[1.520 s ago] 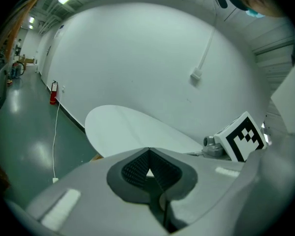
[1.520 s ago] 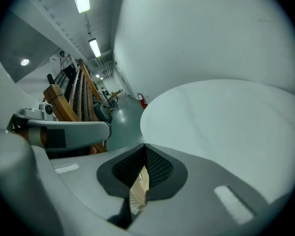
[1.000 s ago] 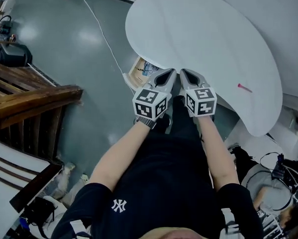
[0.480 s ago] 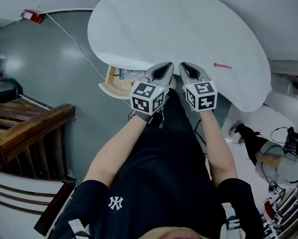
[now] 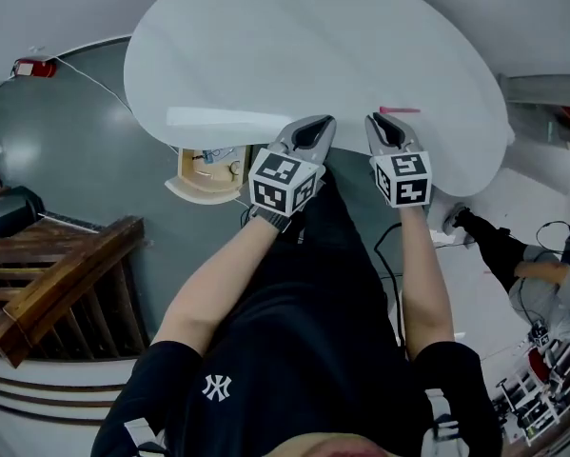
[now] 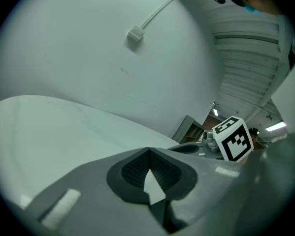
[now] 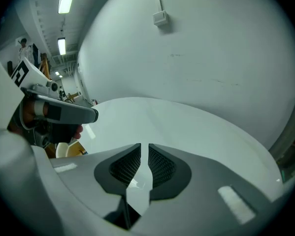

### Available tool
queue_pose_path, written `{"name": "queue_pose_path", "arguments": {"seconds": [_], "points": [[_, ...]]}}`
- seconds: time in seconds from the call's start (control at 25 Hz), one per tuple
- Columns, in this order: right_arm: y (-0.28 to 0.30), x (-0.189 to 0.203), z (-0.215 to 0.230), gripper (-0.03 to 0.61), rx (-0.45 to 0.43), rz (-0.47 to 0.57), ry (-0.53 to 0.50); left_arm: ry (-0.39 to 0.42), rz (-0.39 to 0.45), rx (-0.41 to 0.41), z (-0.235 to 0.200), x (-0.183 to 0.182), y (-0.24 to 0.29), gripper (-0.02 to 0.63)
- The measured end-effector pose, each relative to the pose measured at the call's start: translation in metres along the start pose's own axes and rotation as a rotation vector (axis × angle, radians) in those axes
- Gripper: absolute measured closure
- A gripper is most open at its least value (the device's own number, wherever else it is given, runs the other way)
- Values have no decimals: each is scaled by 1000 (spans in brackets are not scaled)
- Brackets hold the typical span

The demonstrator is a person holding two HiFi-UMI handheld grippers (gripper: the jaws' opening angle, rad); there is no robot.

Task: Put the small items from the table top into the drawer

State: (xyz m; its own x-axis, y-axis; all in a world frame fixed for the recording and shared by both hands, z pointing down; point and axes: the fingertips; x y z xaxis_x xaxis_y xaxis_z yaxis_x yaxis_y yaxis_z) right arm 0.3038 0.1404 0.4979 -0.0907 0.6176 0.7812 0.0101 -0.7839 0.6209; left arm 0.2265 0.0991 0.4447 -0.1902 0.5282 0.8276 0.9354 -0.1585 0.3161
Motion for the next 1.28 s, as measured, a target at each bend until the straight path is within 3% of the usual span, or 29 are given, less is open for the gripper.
{"name": "queue_pose_path", "arguments": {"seconds": [0.32, 0.6, 0.88, 1.28], "points": [[8, 30, 44, 502, 42, -79, -72, -2, -58, 54, 11, 13, 53, 614], [18, 49, 72, 482, 30, -202, -286, -12, -97, 80, 18, 25, 88, 614], [30, 72, 86, 474, -48, -332, -504, -29, -121, 82, 14, 29, 107, 614], [40, 91, 93, 460, -146, -427, -631, -48, -142, 85, 11, 35, 127, 614]]}}
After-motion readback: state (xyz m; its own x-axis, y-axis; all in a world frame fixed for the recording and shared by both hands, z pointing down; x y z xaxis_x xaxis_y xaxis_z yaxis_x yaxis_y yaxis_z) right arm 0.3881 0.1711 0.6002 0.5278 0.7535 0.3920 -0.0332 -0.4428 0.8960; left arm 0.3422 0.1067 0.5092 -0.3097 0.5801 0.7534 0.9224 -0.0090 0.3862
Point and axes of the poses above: the fingertips, and each gripper's own axes: y forward along the fingers, z to its right, x out of its underside, and after that the axes turned 5 degrees about z, right-handed
